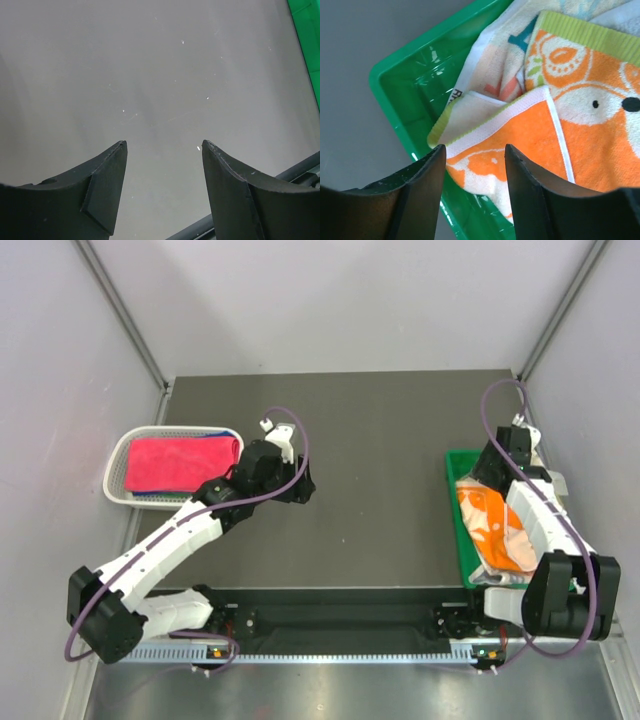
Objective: Fold and stack the towels
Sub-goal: Grab crumpled towel
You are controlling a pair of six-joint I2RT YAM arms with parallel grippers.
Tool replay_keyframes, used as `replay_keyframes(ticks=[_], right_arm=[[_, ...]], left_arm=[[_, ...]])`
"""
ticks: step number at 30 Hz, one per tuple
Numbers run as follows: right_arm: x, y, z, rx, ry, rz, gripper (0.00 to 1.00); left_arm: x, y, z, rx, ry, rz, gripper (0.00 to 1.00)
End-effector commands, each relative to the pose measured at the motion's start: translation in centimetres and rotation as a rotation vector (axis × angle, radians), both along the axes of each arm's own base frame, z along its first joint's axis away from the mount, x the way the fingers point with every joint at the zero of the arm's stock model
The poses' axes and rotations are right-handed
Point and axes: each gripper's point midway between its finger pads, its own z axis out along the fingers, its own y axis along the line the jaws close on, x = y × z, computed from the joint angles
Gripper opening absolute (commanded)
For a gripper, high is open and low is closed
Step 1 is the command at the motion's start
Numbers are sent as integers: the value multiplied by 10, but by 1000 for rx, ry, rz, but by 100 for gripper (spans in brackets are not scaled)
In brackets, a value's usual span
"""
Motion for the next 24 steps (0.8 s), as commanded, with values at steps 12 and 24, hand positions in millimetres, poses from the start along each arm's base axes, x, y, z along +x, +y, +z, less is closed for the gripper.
replay_keyframes(ticks=[12,24], right_arm=[[27,-22,-36,37,47,-101,68],[14,-16,-39,72,53,-124,0]], left_arm=[[2,2,2,18,-15,1,66],[1,2,2,18,-15,-1,66]])
